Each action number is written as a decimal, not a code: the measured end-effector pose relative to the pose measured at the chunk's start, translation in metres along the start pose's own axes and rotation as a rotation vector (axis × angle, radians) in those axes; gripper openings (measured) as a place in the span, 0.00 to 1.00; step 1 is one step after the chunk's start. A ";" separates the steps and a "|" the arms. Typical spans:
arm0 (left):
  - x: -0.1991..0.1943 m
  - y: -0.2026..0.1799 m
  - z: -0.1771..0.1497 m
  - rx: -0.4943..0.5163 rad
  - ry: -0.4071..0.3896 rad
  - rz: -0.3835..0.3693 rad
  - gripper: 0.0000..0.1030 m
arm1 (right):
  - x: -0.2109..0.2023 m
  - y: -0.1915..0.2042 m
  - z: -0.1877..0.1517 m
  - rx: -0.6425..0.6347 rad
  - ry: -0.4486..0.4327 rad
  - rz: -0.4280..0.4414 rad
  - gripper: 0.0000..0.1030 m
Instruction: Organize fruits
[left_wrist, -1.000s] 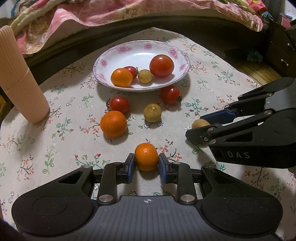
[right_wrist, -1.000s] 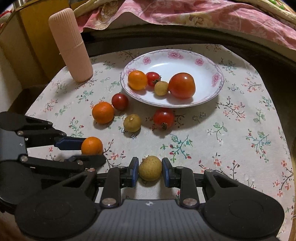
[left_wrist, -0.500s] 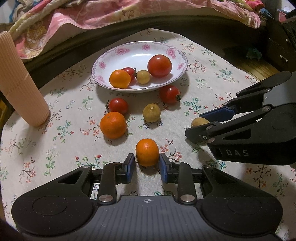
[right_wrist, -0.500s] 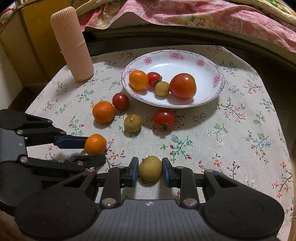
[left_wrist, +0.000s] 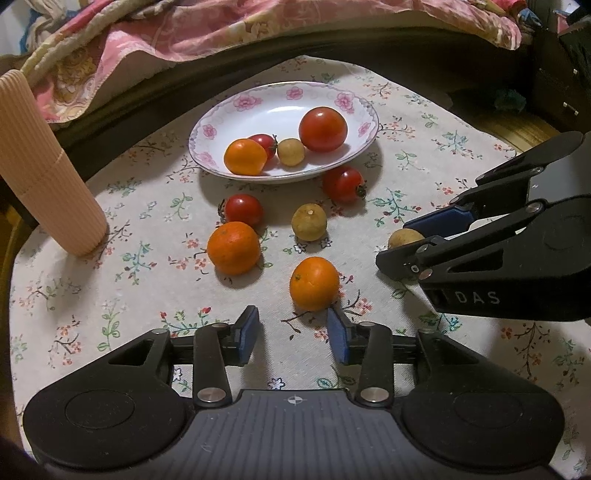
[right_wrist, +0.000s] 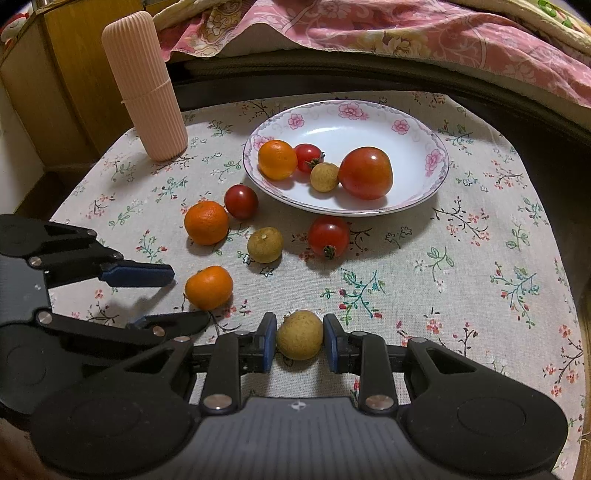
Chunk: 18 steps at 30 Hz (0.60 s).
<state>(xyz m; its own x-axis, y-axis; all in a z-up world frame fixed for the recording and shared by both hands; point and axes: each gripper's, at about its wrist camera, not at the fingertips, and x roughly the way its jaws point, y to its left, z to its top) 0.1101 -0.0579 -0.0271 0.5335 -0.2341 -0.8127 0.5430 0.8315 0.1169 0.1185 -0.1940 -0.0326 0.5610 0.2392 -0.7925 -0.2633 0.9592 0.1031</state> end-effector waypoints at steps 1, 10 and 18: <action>0.000 0.000 0.000 0.001 0.000 0.003 0.52 | 0.000 0.000 0.000 0.000 0.000 0.000 0.30; -0.001 0.000 0.000 0.001 0.000 0.004 0.51 | 0.000 0.001 0.000 -0.001 0.000 0.000 0.30; -0.002 0.006 -0.001 -0.032 0.015 -0.049 0.38 | 0.000 0.000 0.000 0.007 -0.001 0.000 0.30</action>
<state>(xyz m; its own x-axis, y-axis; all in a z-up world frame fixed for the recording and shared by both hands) 0.1119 -0.0522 -0.0250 0.4967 -0.2681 -0.8255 0.5474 0.8349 0.0582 0.1185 -0.1937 -0.0322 0.5618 0.2389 -0.7920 -0.2575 0.9603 0.1069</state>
